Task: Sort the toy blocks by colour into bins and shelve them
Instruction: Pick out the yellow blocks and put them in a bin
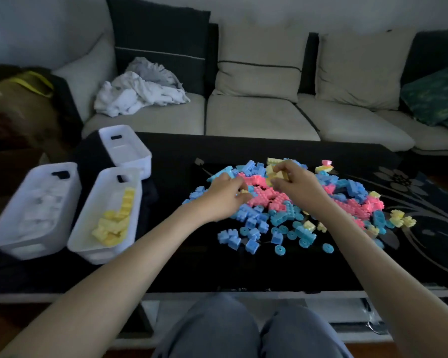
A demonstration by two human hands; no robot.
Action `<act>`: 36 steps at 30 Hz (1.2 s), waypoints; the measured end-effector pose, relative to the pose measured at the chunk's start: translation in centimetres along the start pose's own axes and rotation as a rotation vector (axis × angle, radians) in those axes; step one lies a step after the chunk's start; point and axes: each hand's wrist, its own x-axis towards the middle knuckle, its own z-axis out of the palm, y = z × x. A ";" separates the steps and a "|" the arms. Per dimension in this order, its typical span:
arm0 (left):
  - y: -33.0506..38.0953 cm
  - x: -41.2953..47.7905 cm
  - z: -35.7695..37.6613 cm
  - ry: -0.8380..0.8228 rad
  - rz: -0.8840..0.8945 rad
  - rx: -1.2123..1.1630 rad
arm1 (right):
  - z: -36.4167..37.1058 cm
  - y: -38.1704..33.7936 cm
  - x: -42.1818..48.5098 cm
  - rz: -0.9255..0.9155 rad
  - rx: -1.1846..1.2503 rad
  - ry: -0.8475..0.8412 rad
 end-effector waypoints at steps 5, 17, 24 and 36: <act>-6.8 -5.2 -7.0 0.187 -0.161 0.148 | 5.9 -7.2 0.7 -0.133 0.171 -0.142; -14.4 -12.7 -11.1 0.113 -0.463 0.215 | 18.6 -17.9 0.4 -0.430 -0.033 -0.562; -12.6 -9.4 -9.4 0.019 -0.363 0.387 | 14.9 -13.7 0.8 -0.447 -0.037 -0.435; 4.0 1.3 3.9 -0.122 0.310 0.057 | -2.1 5.8 -3.7 0.032 -0.329 -0.202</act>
